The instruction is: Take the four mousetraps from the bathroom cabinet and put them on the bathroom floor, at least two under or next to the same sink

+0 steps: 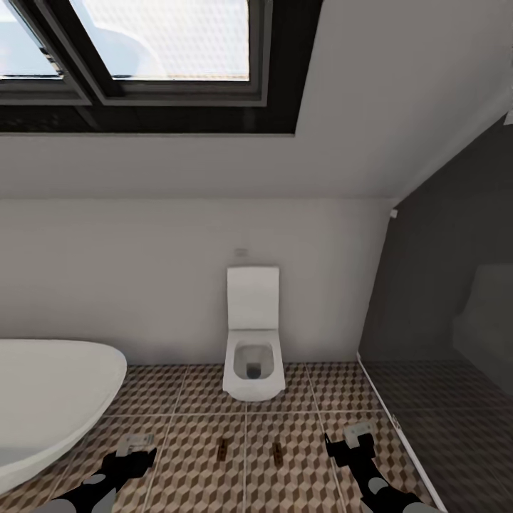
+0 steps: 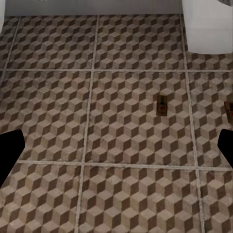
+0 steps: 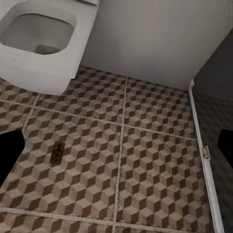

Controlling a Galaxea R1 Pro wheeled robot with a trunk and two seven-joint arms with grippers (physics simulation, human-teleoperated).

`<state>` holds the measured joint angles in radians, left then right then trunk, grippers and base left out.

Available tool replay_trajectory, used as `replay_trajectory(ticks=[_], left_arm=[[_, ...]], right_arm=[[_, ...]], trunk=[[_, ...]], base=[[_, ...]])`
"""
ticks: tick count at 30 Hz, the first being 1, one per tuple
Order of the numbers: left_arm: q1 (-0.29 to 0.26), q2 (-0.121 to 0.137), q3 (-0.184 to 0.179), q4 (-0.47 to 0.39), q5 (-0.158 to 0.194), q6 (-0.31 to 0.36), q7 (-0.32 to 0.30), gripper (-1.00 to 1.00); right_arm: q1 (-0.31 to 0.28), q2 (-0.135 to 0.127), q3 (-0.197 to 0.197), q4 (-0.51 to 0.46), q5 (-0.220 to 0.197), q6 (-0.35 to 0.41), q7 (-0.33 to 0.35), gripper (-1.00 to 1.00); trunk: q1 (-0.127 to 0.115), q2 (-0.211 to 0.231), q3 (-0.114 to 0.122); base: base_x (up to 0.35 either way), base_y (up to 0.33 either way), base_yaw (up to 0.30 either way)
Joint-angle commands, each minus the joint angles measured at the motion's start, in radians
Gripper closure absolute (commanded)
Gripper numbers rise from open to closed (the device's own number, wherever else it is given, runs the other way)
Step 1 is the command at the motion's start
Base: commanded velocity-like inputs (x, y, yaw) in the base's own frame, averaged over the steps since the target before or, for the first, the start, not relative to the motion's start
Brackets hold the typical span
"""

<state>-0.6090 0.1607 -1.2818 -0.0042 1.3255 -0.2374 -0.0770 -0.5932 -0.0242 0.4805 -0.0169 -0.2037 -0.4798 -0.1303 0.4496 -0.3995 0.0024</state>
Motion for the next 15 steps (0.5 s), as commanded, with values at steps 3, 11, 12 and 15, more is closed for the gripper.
replay_trajectory(ticks=[3, 11, 12, 15], left_arm=[[0.0, 0.0, -0.007, 0.0, 0.011, -0.001, -0.004, -1.0], [0.0, 0.0, -0.007, 0.0, 0.011, -0.002, -0.004, -1.0], [0.0, 0.0, -0.007, 0.0, 0.011, -0.002, -0.004, -1.0], [0.0, 0.0, -0.007, 0.0, 0.011, -0.002, -0.004, -1.0]], right_arm=[[0.0, 0.001, 0.009, 0.0, -0.008, -0.002, -0.003, -1.0], [0.0, 0.0, 0.009, 0.0, -0.008, -0.002, -0.003, -1.0], [0.0, 0.0, 0.009, 0.0, -0.008, -0.002, -0.003, -1.0], [0.0, 0.001, 0.009, 0.0, -0.008, -0.002, -0.003, -1.0]], trunk=[[0.0, -0.001, 0.004], [0.0, -0.001, 0.017], [0.0, -0.001, 0.019], [0.0, -0.001, 0.023]], base=[[0.0, 0.0, 0.0], [0.0, 0.0, 0.0], [0.0, 0.0, 0.0], [0.0, 0.0, 0.0]])
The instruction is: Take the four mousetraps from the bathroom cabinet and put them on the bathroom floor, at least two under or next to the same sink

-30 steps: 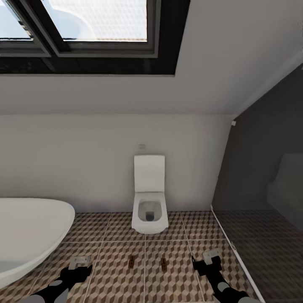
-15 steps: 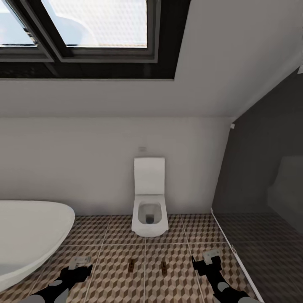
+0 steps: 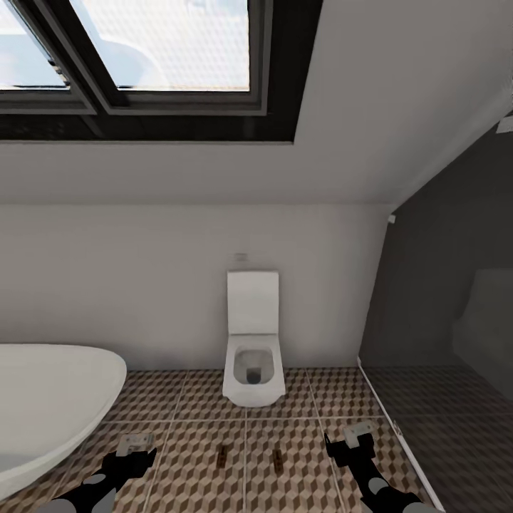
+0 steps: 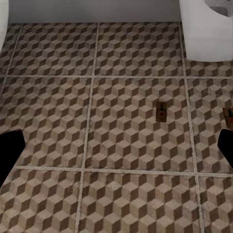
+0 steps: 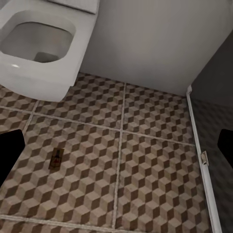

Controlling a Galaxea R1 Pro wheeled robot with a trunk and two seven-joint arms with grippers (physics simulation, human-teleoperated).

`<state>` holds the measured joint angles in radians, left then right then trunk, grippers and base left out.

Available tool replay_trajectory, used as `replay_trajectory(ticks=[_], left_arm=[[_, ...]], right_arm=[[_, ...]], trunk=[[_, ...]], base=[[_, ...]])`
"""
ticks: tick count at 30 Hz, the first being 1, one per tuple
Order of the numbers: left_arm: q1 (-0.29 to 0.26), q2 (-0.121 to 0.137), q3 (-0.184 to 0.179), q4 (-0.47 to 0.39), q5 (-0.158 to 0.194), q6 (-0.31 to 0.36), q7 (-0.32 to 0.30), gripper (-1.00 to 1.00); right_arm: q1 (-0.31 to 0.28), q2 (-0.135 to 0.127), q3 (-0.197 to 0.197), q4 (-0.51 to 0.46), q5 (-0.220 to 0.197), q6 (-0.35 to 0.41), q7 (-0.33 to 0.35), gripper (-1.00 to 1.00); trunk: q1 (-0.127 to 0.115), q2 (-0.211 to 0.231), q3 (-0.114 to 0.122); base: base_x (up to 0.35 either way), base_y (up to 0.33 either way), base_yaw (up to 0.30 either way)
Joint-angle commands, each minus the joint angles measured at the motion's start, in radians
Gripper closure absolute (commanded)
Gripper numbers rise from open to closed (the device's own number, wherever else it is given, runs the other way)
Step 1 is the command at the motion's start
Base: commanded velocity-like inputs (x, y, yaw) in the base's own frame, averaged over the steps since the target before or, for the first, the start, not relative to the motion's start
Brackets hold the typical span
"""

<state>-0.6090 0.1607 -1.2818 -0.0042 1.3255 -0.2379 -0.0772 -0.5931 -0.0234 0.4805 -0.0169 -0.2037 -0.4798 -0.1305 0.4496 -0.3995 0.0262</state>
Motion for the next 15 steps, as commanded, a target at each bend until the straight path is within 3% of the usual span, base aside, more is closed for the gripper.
replay_trajectory(ticks=[1, 15], left_arm=[[0.0, 0.0, -0.007, 0.0, 0.011, -0.001, -0.004, -1.0], [0.0, -0.001, -0.007, 0.0, 0.011, -0.001, -0.005, -1.0]], right_arm=[[0.0, 0.0, 0.009, 0.0, -0.008, -0.002, -0.002, -1.0], [-0.001, -0.001, 0.009, 0.0, -0.008, -0.001, -0.003, -1.0]], trunk=[[0.0, -0.001, 0.001], [0.0, -0.001, 0.023]], base=[[0.0, 0.0, 0.0], [0.0, 0.0, 0.0]])
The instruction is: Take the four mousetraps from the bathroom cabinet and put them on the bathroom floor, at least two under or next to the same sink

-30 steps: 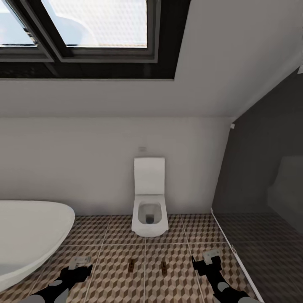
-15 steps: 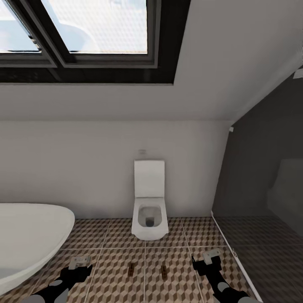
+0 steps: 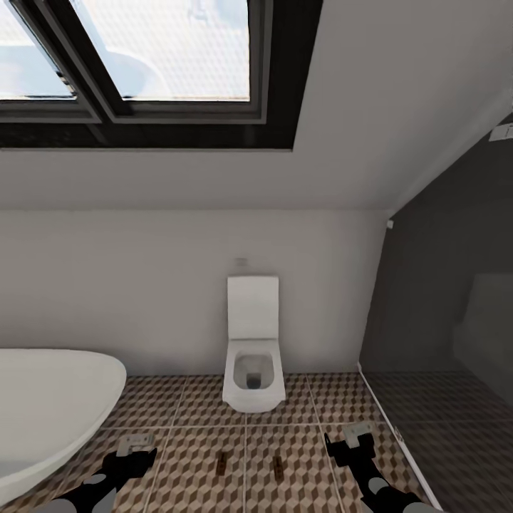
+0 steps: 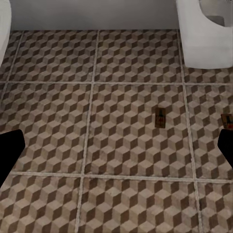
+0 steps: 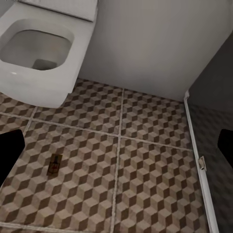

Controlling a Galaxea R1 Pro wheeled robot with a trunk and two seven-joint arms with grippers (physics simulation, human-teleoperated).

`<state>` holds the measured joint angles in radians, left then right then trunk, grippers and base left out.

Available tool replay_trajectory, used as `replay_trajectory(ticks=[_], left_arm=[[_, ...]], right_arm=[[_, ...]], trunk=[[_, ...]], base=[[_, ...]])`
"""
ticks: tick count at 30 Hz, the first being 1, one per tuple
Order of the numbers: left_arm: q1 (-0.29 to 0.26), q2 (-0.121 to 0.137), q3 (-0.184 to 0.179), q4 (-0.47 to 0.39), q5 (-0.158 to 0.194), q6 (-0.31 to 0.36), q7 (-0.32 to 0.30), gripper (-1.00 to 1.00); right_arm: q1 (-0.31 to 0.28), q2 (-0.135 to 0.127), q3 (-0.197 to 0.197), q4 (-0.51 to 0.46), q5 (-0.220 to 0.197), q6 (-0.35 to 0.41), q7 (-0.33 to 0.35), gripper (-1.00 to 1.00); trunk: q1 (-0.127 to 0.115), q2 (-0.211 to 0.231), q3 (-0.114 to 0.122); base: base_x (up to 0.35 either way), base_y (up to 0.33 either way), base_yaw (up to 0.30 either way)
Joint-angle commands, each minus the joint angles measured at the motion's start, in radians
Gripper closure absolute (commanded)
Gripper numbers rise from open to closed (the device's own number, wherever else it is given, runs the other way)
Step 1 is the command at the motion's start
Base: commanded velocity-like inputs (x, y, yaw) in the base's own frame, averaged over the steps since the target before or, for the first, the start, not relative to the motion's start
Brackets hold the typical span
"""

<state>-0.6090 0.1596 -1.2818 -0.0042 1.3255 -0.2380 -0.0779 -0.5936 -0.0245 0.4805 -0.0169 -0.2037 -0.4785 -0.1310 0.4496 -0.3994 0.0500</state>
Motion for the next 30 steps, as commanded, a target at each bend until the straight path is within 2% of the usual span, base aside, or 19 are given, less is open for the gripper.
replay_trajectory(ticks=[1, 15, 16, 19, 21, 24, 25, 30], left_arm=[[0.0, 0.0, -0.007, 0.0, 0.011, -0.001, -0.004, -1.0], [0.0, -0.008, -0.007, 0.002, 0.011, 0.006, -0.004, -1.0], [0.004, -0.008, -0.007, 0.028, 0.011, 0.029, -0.004, -1.0], [0.012, -0.008, -0.007, 0.05, 0.011, 0.056, -0.005, -1.0], [0.03, -0.008, -0.007, 0.066, 0.011, 0.096, -0.005, -1.0], [0.048, -0.008, -0.007, 0.07, 0.011, 0.11, -0.005, -1.0], [0.076, -0.008, -0.007, 0.073, 0.011, 0.123, -0.005, -1.0], [0.129, -0.008, -0.007, 0.074, 0.011, 0.147, -0.005, -1.0]], right_arm=[[0.0, 0.0, 0.009, 0.0, -0.008, -0.002, -0.003, -1.0], [0.0, 0.005, 0.007, -0.001, -0.008, 0.005, -0.005, -1.0], [0.0, 0.015, 0.006, 0.0, -0.008, 0.031, -0.006, -1.0], [0.001, 0.021, 0.006, 0.001, -0.008, 0.067, -0.007, -1.0], [0.016, 0.027, 0.006, 0.001, -0.009, 0.141, -0.005, -1.0], [0.031, 0.03, 0.006, 0.0, -0.009, 0.172, -0.005, -1.0], [0.052, 0.039, 0.005, 0.001, -0.009, 0.192, -0.006, -1.0], [0.096, 0.049, 0.004, 0.001, -0.01, 0.218, -0.008, -1.0]], trunk=[[0.0, -0.001, 0.001], [0.0, -0.001, 0.023], [0.0, -0.001, 0.023], [0.0, -0.001, 0.024], [0.0, -0.001, 0.024], [0.0, -0.001, 0.024], [0.0, -0.001, 0.024], [0.0, -0.001, 0.024]], base=[[0.0, 0.0, 0.0], [0.0, 0.0, 0.0], [0.0, 0.0, 0.0], [0.0, 0.0, 0.0], [0.0, 0.0, 0.0], [0.0, 0.0, 0.0], [0.0, 0.0, 0.0], [0.0, 0.0, 0.0]])
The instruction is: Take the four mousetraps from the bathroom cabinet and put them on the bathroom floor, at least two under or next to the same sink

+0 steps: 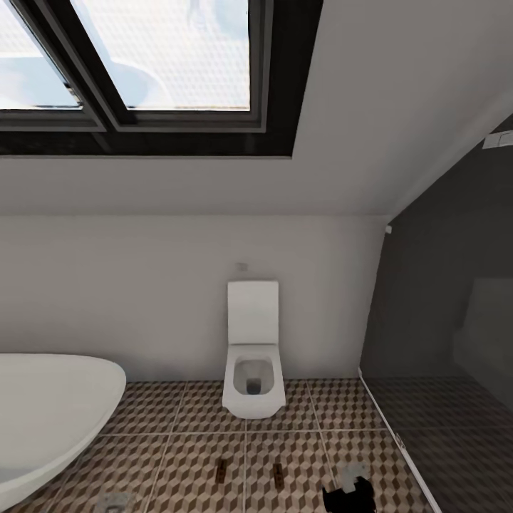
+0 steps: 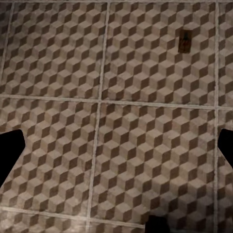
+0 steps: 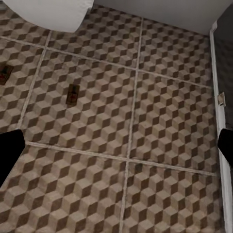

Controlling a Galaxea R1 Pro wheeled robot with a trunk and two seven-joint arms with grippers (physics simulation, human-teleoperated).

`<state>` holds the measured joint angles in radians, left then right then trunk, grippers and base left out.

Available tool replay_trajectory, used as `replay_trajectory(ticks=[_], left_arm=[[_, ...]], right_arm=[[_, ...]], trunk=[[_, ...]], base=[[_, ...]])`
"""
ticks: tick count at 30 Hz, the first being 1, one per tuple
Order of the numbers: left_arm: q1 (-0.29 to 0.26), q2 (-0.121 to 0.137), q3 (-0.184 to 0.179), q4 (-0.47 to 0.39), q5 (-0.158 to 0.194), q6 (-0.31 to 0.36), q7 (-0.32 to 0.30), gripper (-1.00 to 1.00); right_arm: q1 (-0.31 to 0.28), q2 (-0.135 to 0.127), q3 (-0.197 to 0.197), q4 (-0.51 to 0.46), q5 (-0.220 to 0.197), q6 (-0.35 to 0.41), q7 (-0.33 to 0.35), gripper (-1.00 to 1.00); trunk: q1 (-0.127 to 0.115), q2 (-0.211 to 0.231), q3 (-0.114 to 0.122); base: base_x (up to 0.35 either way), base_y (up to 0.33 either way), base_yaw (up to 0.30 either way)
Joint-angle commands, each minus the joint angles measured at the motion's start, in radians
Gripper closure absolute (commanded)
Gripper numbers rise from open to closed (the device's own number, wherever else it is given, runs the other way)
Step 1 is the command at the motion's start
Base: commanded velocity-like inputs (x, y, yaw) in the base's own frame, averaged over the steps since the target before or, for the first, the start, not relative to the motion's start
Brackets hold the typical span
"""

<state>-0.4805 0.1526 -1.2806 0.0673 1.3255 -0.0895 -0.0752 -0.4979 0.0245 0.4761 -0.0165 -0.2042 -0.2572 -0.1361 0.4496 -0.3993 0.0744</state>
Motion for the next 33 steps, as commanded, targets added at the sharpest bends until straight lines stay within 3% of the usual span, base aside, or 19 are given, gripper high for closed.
replay_trajectory(ticks=[1, 8, 15, 21, 26, 33], left_arm=[[0.009, -0.001, -0.008, 0.003, 0.011, 0.001, -0.007, -1.0], [0.09, -0.001, -0.008, 0.003, 0.011, 0.007, -0.008, -1.0], [0.134, -0.002, -0.008, 0.003, 0.011, 0.008, -0.006, -1.0], [0.171, -0.001, -0.008, 0.004, 0.012, 0.008, -0.003, -1.0], [0.189, 0.002, -0.007, 0.005, 0.013, 0.008, 0.001, -1.0], [0.2, 0.018, -0.006, 0.005, 0.013, 0.008, 0.001, -1.0]], right_arm=[[0.006, 0.002, 0.009, 0.001, -0.009, 0.003, -0.002, -1.0], [0.059, 0.008, 0.009, 0.001, -0.011, 0.06, -0.002, -1.0], [0.096, 0.009, 0.009, 0.001, -0.013, 0.074, 0.0, -1.0], [0.128, 0.008, 0.009, 0.002, -0.06, 0.111, 0.0, -1.0], [0.146, 0.008, 0.009, 0.003, -0.133, 0.129, 0.001, -1.0], [0.18, 0.005, 0.008, 0.003, -0.163, 0.134, 0.0, -1.0]], trunk=[[0.0, -0.001, 0.0], [0.0, -0.001, 0.0], [0.0, -0.001, 0.0], [0.0, -0.001, 0.0], [0.0, -0.001, 0.0], [0.0, -0.001, 0.0]], base=[[0.0, 0.0, 0.0], [0.0, 0.0, 0.0], [0.0, 0.0, 0.0], [0.0, 0.0, 0.0], [0.0, 0.0, 0.0], [0.0, 0.0, 0.0]])
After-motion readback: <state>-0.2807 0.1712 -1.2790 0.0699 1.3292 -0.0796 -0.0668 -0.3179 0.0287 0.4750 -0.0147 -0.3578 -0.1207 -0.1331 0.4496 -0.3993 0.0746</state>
